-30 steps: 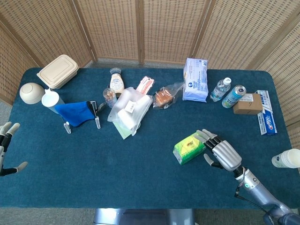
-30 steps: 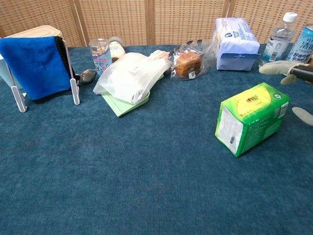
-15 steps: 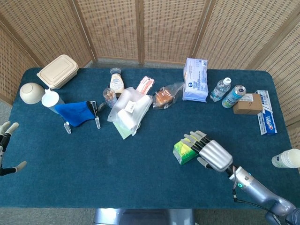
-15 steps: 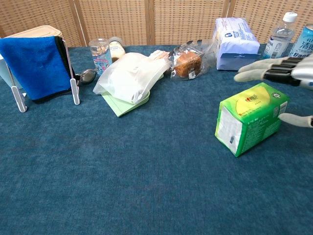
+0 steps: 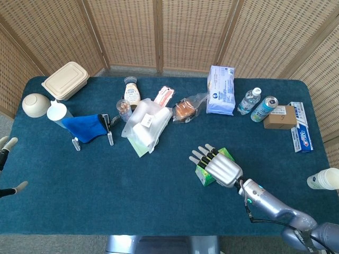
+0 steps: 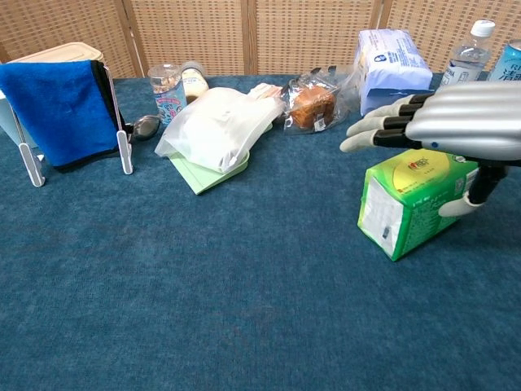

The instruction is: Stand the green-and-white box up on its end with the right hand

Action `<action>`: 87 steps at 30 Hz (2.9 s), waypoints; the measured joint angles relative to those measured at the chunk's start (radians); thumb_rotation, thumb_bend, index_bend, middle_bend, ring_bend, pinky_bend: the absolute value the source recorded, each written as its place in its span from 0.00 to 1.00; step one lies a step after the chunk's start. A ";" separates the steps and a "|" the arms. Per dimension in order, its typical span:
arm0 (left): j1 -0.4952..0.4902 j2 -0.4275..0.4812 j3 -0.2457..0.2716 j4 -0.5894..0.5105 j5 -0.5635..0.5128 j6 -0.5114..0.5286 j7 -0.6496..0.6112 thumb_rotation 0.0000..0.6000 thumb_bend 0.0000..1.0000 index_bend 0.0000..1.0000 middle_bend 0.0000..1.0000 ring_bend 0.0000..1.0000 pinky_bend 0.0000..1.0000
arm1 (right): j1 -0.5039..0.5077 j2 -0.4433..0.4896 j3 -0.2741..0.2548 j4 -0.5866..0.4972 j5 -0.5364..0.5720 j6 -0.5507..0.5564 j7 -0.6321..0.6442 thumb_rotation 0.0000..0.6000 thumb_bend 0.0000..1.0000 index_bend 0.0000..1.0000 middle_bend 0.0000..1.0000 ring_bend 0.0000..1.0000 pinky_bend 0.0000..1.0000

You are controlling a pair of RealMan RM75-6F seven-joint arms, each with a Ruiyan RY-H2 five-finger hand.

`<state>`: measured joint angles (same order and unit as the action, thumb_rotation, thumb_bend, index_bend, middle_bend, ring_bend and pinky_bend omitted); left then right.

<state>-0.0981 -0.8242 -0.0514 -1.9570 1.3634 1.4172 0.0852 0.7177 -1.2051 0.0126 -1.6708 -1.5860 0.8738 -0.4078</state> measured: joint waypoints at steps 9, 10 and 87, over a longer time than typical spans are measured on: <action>0.001 0.008 -0.001 0.006 0.001 -0.003 -0.020 1.00 0.04 0.04 0.00 0.00 0.00 | 0.030 -0.031 0.025 -0.026 0.129 -0.075 -0.148 1.00 0.18 0.06 0.00 0.00 0.13; 0.001 0.008 -0.001 0.006 0.001 -0.003 -0.021 1.00 0.03 0.04 0.00 0.00 0.00 | 0.032 -0.037 0.027 -0.027 0.136 -0.079 -0.158 1.00 0.19 0.09 0.00 0.00 0.14; 0.006 0.005 0.007 -0.013 0.017 0.003 -0.005 1.00 0.03 0.04 0.00 0.00 0.00 | -0.228 -0.264 -0.104 0.625 -0.236 0.698 1.053 1.00 0.31 0.11 0.06 0.00 0.20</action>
<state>-0.0925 -0.8188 -0.0439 -1.9697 1.3804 1.4200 0.0801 0.4897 -1.4691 -0.0912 -1.0458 -1.8224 1.5717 0.6449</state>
